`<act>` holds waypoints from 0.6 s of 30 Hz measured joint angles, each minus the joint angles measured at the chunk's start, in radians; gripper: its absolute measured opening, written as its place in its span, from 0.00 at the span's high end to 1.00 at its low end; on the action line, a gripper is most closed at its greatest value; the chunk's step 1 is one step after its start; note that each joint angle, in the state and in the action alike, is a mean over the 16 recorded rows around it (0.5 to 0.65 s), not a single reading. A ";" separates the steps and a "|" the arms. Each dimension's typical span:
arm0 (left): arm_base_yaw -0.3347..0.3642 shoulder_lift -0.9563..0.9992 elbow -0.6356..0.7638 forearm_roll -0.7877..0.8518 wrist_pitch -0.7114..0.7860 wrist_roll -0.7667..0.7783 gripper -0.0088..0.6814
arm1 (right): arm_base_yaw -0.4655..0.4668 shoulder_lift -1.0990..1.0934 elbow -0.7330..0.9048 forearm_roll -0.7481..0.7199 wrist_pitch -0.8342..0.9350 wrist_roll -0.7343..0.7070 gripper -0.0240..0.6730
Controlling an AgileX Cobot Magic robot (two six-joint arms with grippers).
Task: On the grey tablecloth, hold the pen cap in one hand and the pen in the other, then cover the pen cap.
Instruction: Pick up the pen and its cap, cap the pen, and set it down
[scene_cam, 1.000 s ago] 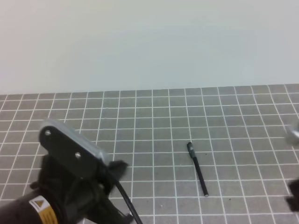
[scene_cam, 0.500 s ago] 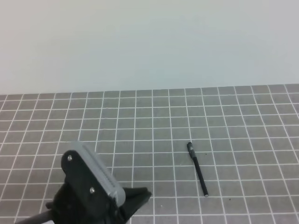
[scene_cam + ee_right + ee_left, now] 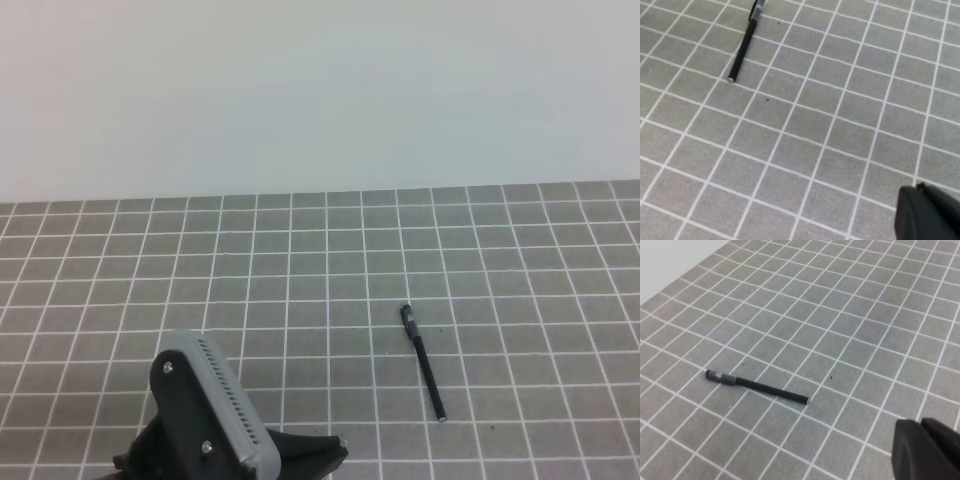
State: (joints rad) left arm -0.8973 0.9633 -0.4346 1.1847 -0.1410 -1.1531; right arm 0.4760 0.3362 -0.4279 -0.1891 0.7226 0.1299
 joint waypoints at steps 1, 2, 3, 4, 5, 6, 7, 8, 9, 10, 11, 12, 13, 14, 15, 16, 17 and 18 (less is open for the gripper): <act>0.000 0.000 0.000 0.002 -0.002 0.000 0.99 | 0.000 -0.005 0.000 0.000 0.001 0.000 0.96; 0.000 0.000 0.000 0.005 -0.004 0.000 0.99 | 0.000 -0.009 0.000 -0.001 0.001 0.000 0.96; 0.000 0.000 0.000 0.007 -0.005 0.000 0.99 | 0.000 -0.012 0.000 -0.001 0.002 0.000 0.96; 0.000 0.000 0.000 0.009 -0.005 0.000 0.99 | 0.000 -0.014 0.000 -0.001 0.002 0.001 0.96; 0.000 0.000 0.000 0.011 -0.006 0.000 0.99 | 0.000 -0.015 0.000 -0.002 0.002 0.001 0.96; 0.000 0.000 0.000 0.014 -0.007 0.000 0.99 | 0.000 -0.016 0.000 -0.002 0.002 0.001 0.96; 0.000 0.000 0.000 0.015 -0.007 0.000 0.99 | 0.000 -0.016 0.000 -0.002 0.002 0.001 0.96; 0.000 0.000 0.000 0.017 -0.008 0.000 0.99 | 0.000 -0.016 0.000 -0.002 0.002 0.001 0.96; 0.000 0.000 0.000 0.018 -0.008 0.000 0.99 | 0.000 -0.016 0.000 -0.002 0.002 0.001 0.96; 0.000 0.000 0.000 0.018 -0.010 0.000 0.99 | 0.000 -0.016 0.000 -0.002 0.002 0.001 0.96; 0.000 0.000 0.000 0.018 -0.012 0.000 0.99 | 0.000 -0.016 0.000 -0.002 0.002 0.001 0.96; 0.000 0.000 0.000 0.018 -0.015 0.000 0.99 | 0.000 -0.016 0.000 -0.003 0.002 0.001 0.96; 0.000 0.000 0.000 0.018 -0.020 0.000 0.99 | 0.000 -0.016 0.000 -0.003 0.002 0.001 0.96; 0.000 0.000 0.000 0.018 -0.028 0.000 0.99 | 0.000 -0.016 0.000 -0.003 0.002 0.001 0.96; 0.000 0.000 0.000 0.018 -0.037 0.000 0.99 | 0.000 -0.016 0.000 -0.003 0.002 0.001 0.96; 0.000 0.000 0.000 0.018 -0.049 0.000 0.99 | 0.000 -0.016 0.000 -0.003 0.002 0.001 0.96; 0.000 0.000 0.000 0.019 -0.064 0.000 0.99 | 0.000 -0.016 0.000 -0.003 0.002 0.001 0.96; 0.000 0.000 0.000 0.019 -0.081 0.000 0.99 | 0.000 -0.016 0.000 -0.003 0.002 0.001 0.96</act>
State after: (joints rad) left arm -0.8973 0.9633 -0.4345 1.2037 -0.2219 -1.1528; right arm 0.4760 0.3200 -0.4279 -0.1920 0.7246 0.1308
